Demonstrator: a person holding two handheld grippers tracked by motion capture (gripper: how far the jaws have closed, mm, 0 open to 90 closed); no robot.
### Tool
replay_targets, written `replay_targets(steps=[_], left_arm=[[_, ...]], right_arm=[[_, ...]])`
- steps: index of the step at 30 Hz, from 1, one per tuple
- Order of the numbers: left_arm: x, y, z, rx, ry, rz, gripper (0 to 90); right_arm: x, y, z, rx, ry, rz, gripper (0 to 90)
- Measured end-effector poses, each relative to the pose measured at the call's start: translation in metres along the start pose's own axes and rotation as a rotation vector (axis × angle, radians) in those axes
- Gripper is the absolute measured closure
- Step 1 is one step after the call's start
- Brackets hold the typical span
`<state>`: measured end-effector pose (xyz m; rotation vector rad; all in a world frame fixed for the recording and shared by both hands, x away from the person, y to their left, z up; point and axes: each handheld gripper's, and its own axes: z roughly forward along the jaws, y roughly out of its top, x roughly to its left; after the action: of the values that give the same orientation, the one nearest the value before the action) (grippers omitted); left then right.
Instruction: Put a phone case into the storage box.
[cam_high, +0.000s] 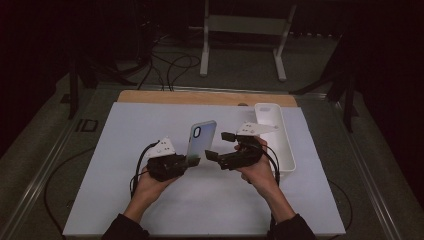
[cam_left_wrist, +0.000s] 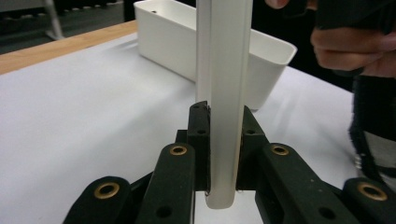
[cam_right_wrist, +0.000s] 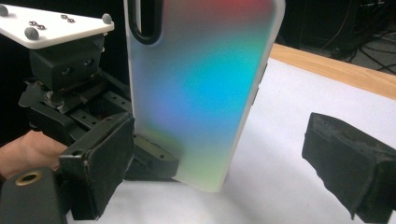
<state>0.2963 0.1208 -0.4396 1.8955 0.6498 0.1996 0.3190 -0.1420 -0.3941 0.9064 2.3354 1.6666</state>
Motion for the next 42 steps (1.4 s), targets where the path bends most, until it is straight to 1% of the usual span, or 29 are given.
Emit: replay_targets(steps=[2,4,7,10,16,18,20,23,25,27,29,32,35,37,39,42], left_arm=[[-0.001,-0.001,-0.001,-0.004,0.027,0.001,80.9],[-0.003,-0.002,-0.001,0.0,0.051,0.008,80.9],[-0.005,-0.004,0.0,0.009,0.071,0.011,80.9],[-0.008,-0.007,0.001,0.014,0.08,0.014,80.8],[-0.011,-0.012,0.006,0.025,0.086,0.018,80.8],[-0.012,-0.013,0.007,0.029,0.081,0.018,80.8],[-0.014,-0.014,0.008,0.032,0.082,0.017,80.8],[-0.016,-0.015,0.011,0.039,0.086,0.021,80.8],[-0.017,-0.016,0.013,0.039,0.085,0.021,80.8],[-0.019,-0.016,0.015,0.046,0.085,0.022,80.8],[-0.021,-0.017,0.017,0.054,0.092,0.027,80.8],[-0.025,-0.019,0.021,0.065,0.094,0.033,80.9],[-0.03,-0.019,0.025,0.07,0.088,0.042,80.9],[-0.031,-0.019,0.026,0.07,0.082,0.038,80.9],[-0.031,-0.019,0.026,0.07,0.08,0.038,80.9],[-0.032,-0.019,0.026,0.068,0.08,0.033,80.8]], right_arm=[[0.0,0.0,0.0,-0.003,-0.006,0.005,9.3],[0.001,0.001,-0.001,-0.011,-0.023,0.004,9.3],[0.002,0.002,-0.001,-0.03,-0.039,0.008,9.4],[0.005,0.004,-0.001,-0.042,-0.05,0.008,9.4],[0.011,0.008,0.002,-0.065,-0.061,0.034,9.4],[0.013,0.008,0.005,-0.067,-0.062,0.047,10.0],[0.016,0.008,0.008,-0.057,-0.088,0.063,13.6],[0.018,0.009,0.008,-0.075,-0.08,0.081,14.3],[0.019,0.009,0.01,-0.071,-0.085,0.098,14.7],[0.02,0.009,0.012,-0.065,-0.102,0.111,17.1],[0.02,0.01,0.013,-0.063,-0.1,0.12,17.0],[0.023,0.009,0.014,-0.067,-0.104,0.112,16.3],[0.024,0.009,0.018,-0.067,-0.104,0.111,14.7],[0.025,0.009,0.019,-0.065,-0.108,0.108,14.6],[0.027,0.008,0.02,-0.057,-0.123,0.101,14.6],[0.028,0.009,0.021,-0.058,-0.125,0.09,15.3]])
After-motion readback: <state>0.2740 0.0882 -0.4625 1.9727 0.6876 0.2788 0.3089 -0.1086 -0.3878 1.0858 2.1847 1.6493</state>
